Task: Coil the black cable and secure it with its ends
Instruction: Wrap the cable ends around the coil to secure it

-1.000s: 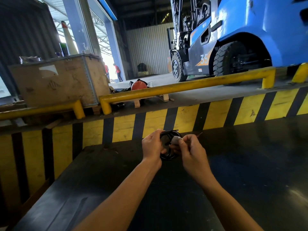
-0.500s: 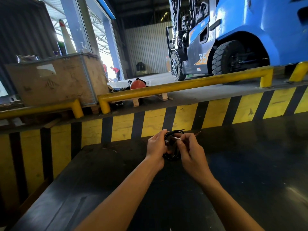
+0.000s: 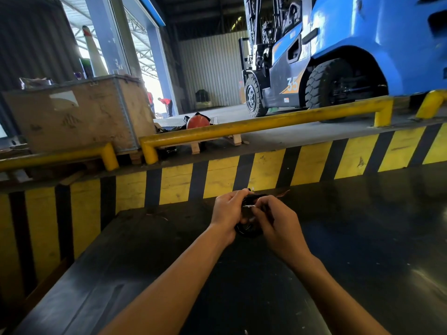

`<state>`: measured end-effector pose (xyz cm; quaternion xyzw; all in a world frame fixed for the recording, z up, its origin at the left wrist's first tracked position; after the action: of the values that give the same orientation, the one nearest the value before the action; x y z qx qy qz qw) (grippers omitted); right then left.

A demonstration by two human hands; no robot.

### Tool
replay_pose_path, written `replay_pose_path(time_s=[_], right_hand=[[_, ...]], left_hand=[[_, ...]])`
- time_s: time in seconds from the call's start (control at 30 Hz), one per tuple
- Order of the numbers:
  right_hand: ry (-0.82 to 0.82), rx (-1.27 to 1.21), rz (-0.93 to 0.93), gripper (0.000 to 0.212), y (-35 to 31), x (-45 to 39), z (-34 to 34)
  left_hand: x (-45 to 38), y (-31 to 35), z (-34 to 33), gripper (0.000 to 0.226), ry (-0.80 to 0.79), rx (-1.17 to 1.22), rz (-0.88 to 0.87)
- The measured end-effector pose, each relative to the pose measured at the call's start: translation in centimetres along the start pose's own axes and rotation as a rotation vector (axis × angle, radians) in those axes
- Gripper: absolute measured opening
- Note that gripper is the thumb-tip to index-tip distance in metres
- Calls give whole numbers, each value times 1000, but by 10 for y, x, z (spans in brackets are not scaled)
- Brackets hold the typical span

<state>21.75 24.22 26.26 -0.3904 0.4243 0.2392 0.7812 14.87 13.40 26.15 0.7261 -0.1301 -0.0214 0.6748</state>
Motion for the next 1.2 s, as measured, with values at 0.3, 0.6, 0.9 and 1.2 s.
replay_pose_path(time_s=[0.3, 0.6, 0.9, 1.2], right_hand=[[107, 103, -64, 3, 7, -2, 23], [26, -3, -146, 5, 20, -8, 25], [26, -133, -142, 4, 25, -11, 15], [178, -241, -204, 27, 21, -2, 9]], left_hand=[[5, 3, 0, 23, -14, -140, -183], [6, 10, -3, 19, -84, -335, -191], [14, 22, -7, 20, -158, -481, -268], [8, 2, -4, 21, -140, -418, -239]])
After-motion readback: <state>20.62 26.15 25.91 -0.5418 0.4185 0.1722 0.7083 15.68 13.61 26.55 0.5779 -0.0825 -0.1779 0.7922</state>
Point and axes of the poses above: each hand's wrist, its own x-axis away from the middle knuckle, its own z-axis out of the back of the hand, y = z × x, the point moved 6 cm from there along -x, towards the middle knuckle, and after that the axes turned 13 degrees about z, right-handed, at the moved point
